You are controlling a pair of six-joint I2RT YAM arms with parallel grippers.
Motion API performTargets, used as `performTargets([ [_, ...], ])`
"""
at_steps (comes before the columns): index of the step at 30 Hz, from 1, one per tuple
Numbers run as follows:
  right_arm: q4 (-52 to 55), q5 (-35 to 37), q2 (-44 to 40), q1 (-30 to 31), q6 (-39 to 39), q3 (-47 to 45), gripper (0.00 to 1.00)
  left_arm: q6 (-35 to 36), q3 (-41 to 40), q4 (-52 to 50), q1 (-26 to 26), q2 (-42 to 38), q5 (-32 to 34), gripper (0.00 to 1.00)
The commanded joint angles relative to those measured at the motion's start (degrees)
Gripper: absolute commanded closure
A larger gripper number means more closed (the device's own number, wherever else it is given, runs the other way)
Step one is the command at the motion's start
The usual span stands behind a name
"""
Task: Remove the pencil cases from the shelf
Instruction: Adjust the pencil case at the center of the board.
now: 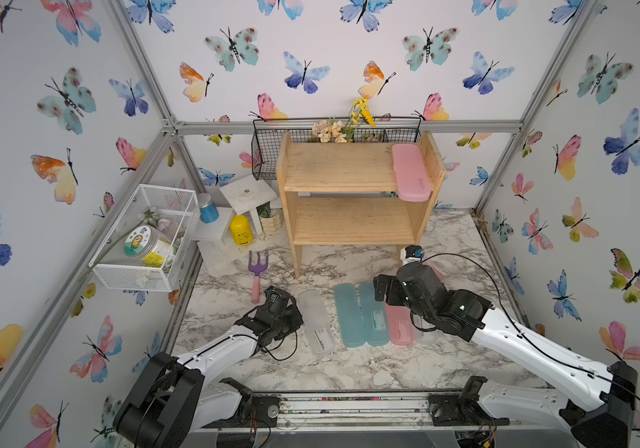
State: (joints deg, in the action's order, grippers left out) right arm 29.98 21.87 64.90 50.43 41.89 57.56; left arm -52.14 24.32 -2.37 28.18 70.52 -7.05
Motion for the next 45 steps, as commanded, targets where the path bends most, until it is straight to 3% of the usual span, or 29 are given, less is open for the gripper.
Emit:
performTargets([
  [1, 1.16, -0.82, -0.3, -0.51, -0.82, -0.52, 0.01, 0.11, -0.49, 1.44, -0.27, 2.31, 0.33, 1.0],
  [19, 2.45, -1.39, 0.33, -2.44, -1.77, -0.59, 0.01, 0.03, 1.04, 6.84, 1.43, 6.84, -2.17, 1.0],
  [30, 2.99, -1.3, -0.1, -3.24, -2.47, 0.21, 0.01, -0.98, 4.27, 7.71, 5.39, 9.0, -1.56, 1.0],
  [33, 3.43, -0.82, -1.89, -3.24, -3.46, 2.36, 0.01, -0.43, 4.76, 5.74, 5.43, 7.39, -0.53, 0.8],
  [35, 2.92, -0.56, -3.84, -3.31, -5.07, 4.66, 0.01, 0.21, 5.61, 3.09, 5.4, 5.24, 1.1, 0.55],
  [36, 2.71, -0.38, -4.8, -3.29, -6.0, 6.19, 0.01, 0.62, 6.45, 1.44, 5.43, 3.95, 2.13, 0.47],
  [42, 8.15, 2.51, -4.26, -3.33, -10.42, 20.59, 0.01, 1.99, 11.4, -6.45, 5.43, -4.33, 5.86, 0.36],
  [45, 12.11, 6.34, -3.54, -3.31, -11.76, 26.64, 0.01, 2.12, 14.32, -4.76, 5.44, -8.85, 1.99, 0.32],
])
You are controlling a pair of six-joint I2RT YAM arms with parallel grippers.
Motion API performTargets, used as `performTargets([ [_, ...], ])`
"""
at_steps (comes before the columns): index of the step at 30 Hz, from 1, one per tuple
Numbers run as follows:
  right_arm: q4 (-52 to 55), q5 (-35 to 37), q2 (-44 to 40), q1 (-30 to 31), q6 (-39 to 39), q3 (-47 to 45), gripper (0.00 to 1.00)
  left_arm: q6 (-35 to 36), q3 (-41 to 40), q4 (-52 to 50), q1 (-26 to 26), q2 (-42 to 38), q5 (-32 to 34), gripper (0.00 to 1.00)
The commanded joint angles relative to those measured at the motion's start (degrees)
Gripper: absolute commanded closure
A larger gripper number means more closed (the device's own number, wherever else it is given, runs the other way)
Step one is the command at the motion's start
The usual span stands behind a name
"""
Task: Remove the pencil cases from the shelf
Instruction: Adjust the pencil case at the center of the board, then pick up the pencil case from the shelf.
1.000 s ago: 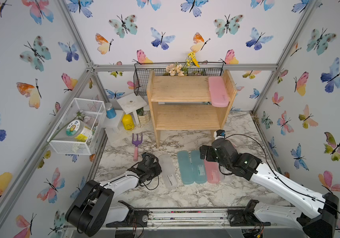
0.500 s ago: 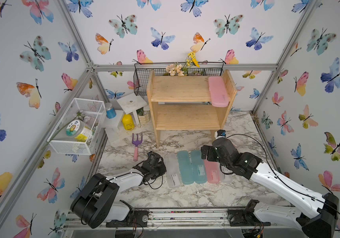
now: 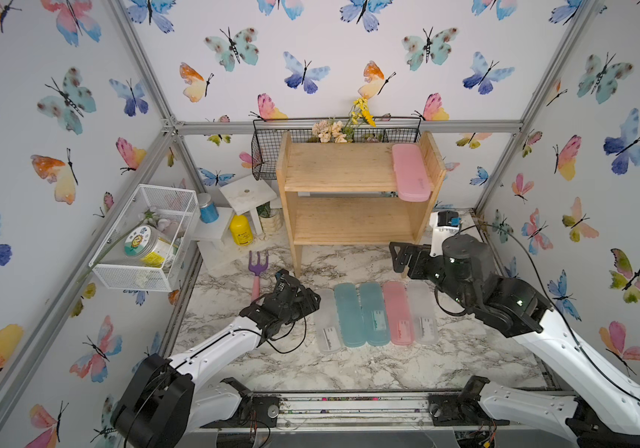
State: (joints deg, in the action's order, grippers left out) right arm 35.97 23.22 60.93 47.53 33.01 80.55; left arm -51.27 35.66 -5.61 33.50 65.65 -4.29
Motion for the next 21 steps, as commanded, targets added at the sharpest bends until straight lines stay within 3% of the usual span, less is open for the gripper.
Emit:
performTargets([
  [1, 7.27, 6.64, 0.51, -0.42, -3.21, 5.14, 0.01, 0.91, 3.98, 0.7, 0.09, -5.02, -3.23, 0.29],
  [4, 11.19, 11.97, 0.37, -0.37, -3.89, 10.3, 0.01, -5.9, 6.31, 15.4, 0.11, -5.47, -13.69, 0.08],
  [7, 14.91, 16.54, 0.44, -0.42, -5.41, 15.54, 0.01, -15.76, 11.91, 32.66, 0.92, 0.07, -22.26, 0.04],
  [9, 17.92, 20.8, 0.26, -0.4, -5.68, 18.56, 0.01, -14.57, 22.46, 31.53, 3.08, 5.89, -24.95, 0.03],
  [12, 18.58, 24.03, -1.69, -0.42, -6.55, 20.61, 0.01, -11.16, 37.74, 25.66, 6.6, 14.86, -23.97, 0.02],
  [18, 19.07, 27.2, -4.76, -0.36, -7.18, 21.67, 0.01, -16.2, 50.5, 31.45, 9.11, 28.13, -21.12, 0.02],
  [21, 20.5, 27.22, -4.76, -0.32, -6.83, 21.18, 0.01, -16.67, 55.25, 29.66, 10.28, 32.48, -20.34, 0.02],
])
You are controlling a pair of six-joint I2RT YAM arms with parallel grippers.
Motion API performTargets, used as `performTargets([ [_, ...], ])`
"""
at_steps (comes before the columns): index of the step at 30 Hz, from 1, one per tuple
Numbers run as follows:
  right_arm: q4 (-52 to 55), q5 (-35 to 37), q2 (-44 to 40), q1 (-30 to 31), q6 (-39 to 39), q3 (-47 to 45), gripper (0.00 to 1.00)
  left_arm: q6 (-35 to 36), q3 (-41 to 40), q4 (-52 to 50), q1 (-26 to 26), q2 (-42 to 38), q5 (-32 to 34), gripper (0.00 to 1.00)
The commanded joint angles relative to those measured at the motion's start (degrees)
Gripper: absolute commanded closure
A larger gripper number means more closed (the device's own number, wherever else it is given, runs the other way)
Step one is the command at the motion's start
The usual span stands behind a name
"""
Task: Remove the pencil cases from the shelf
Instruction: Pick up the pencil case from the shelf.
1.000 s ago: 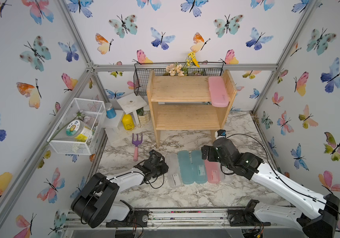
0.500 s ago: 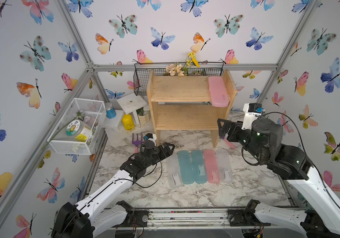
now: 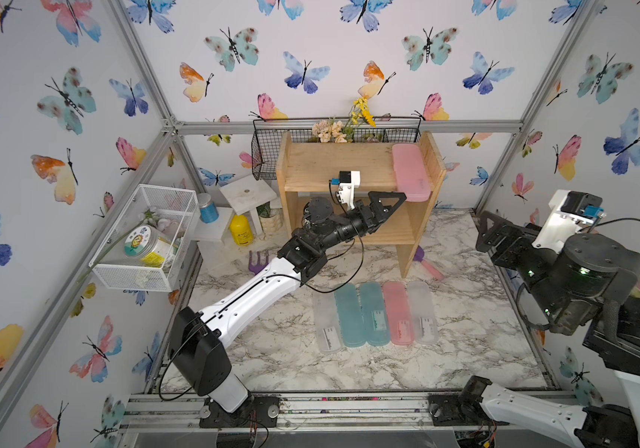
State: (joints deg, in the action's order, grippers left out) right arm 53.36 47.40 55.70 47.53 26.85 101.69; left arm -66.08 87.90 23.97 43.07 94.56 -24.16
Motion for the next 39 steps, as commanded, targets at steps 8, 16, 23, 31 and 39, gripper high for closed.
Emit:
performTargets([
  [8, 1.75, 3.3, -1.12, -0.31, -1.79, -2.4, 0.01, -1.26, 6.79, -3.89, 0.9, 7.5, 1.69, 0.06],
  [16, 1.7, 2.45, -2.3, -0.33, -1.28, -4.37, 0.01, -0.73, 11.85, -7.35, 1.03, 9.23, 3.62, 0.08],
  [23, 1.22, 1.56, -2.09, -0.33, -1.11, -4.96, 0.01, 0.32, 13.43, -11.83, 1.05, 9.03, 8.29, 0.19],
  [31, 0.03, 0.5, -1.9, -0.33, -1.26, -6.63, 0.01, 1.36, 11.6, -12.06, 2.07, 7.15, 13.6, 0.32],
  [39, -1.57, -0.35, -1.83, -0.33, -1.36, -9.92, 0.01, 2.52, 12.94, -13.55, 3.04, 7.5, 15.63, 0.45],
])
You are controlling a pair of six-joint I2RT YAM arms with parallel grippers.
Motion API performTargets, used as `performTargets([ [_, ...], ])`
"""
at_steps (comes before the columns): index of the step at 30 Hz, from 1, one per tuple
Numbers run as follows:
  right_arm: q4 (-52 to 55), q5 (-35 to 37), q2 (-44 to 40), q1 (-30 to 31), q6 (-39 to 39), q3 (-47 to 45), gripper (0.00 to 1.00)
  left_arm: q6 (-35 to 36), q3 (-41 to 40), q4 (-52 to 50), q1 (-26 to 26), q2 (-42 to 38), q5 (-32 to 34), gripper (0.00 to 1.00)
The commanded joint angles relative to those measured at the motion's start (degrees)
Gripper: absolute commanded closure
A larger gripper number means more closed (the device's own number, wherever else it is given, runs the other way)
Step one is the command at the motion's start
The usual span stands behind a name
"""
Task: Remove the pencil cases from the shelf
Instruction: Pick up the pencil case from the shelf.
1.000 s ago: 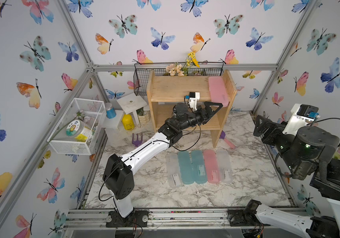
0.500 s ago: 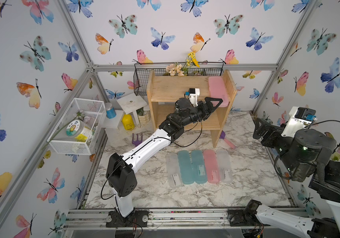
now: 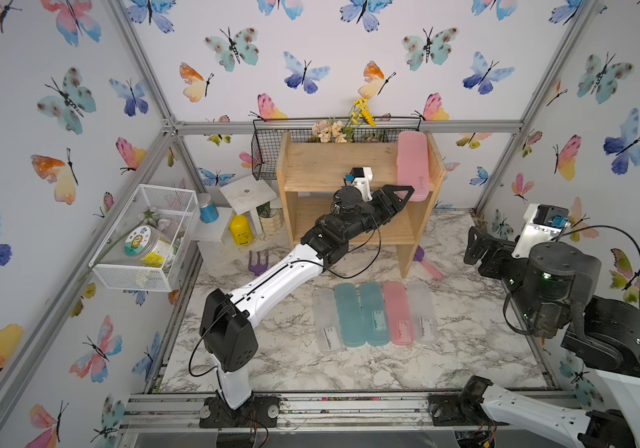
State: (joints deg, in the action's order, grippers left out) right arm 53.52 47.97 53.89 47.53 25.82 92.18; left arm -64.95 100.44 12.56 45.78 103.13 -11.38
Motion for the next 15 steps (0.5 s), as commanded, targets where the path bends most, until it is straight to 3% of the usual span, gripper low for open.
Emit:
performTargets([
  [1, -1.83, -1.11, 0.01, -0.33, -0.32, -0.41, 0.01, 1.14, -0.05, -1.76, 0.34, -1.17, 3.09, 0.48],
  [5, -1.95, -1.72, 0.07, -0.33, -0.25, -0.59, 0.01, 0.65, -1.81, 0.3, 0.3, -1.77, 3.68, 0.59],
  [12, -0.95, -2.79, 0.25, -0.33, 0.38, -2.52, 0.01, 0.09, -8.96, 7.69, 0.4, -4.82, 3.68, 0.87],
  [15, -1.63, -5.64, 0.34, -0.33, 0.77, -3.96, 0.01, 0.69, -14.8, 12.01, 0.54, -7.85, 4.0, 0.91],
])
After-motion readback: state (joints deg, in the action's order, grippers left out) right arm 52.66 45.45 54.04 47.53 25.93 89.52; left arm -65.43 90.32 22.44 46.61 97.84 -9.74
